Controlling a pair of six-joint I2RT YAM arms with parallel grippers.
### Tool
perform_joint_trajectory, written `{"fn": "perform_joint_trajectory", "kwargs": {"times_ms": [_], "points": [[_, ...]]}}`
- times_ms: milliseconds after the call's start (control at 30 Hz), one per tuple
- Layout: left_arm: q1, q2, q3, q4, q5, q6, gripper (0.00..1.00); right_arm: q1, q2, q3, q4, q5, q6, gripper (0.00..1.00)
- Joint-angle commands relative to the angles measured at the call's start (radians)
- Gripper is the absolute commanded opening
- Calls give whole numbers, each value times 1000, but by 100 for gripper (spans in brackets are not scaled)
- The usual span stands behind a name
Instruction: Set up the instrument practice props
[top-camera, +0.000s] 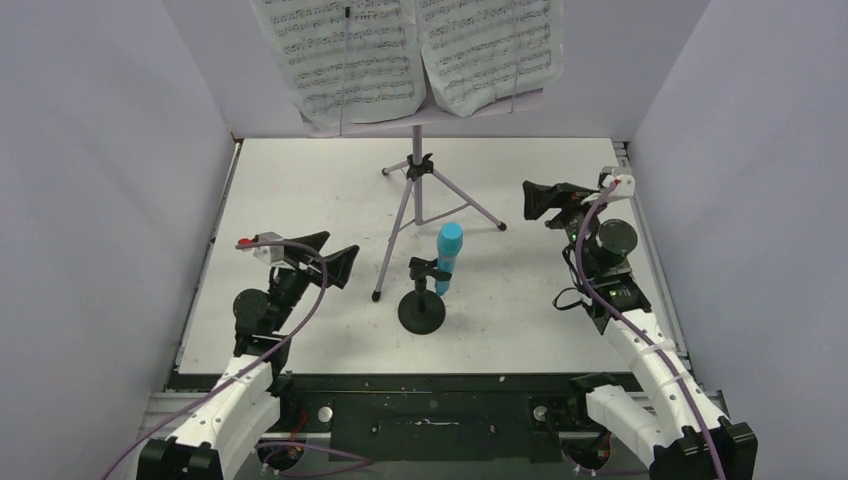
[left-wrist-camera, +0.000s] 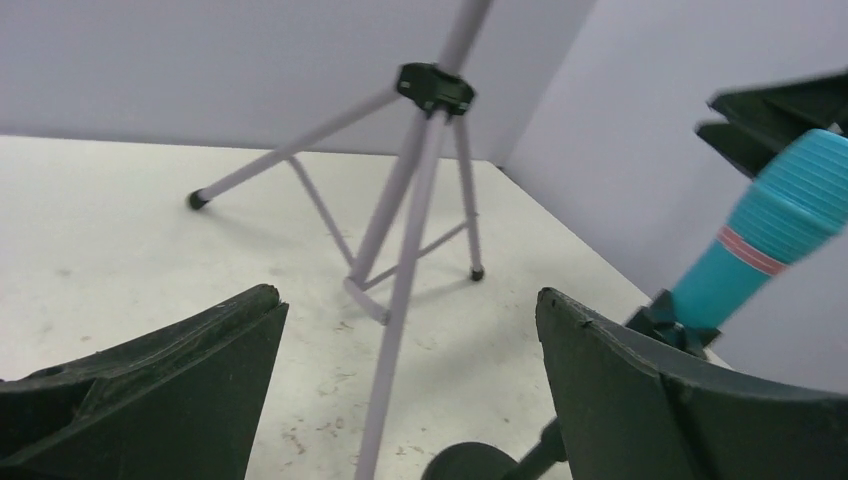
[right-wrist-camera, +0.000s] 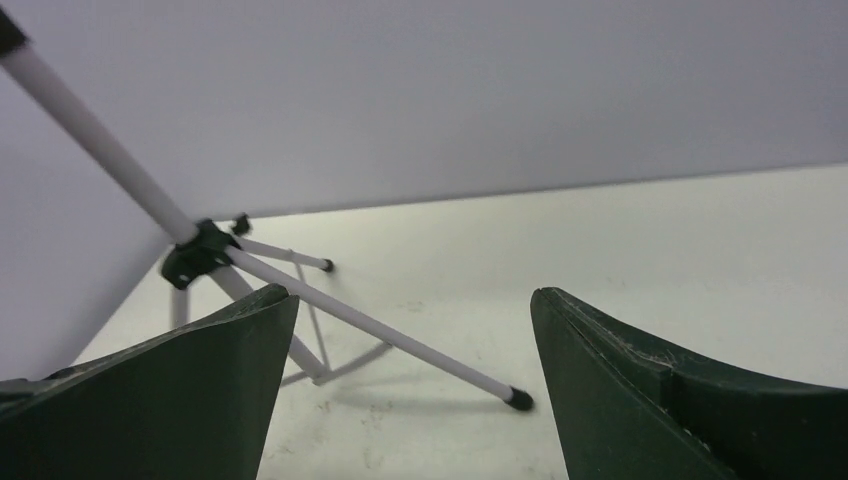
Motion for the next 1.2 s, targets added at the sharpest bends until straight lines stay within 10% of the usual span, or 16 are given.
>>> {"fn": "perform_joint_trajectory", "kwargs": {"times_ms": [0,533,1167], "points": [[10,-100,-70,-124,-328,9,96,-34,-57,-144,15,144,30,90],[11,-141,-172,-135,-782,217,96,-35,17,-561,374,558,-212,90],[26,568,-58,335,-862,471,96,-96,370,-585,773,550,-252,90]]}}
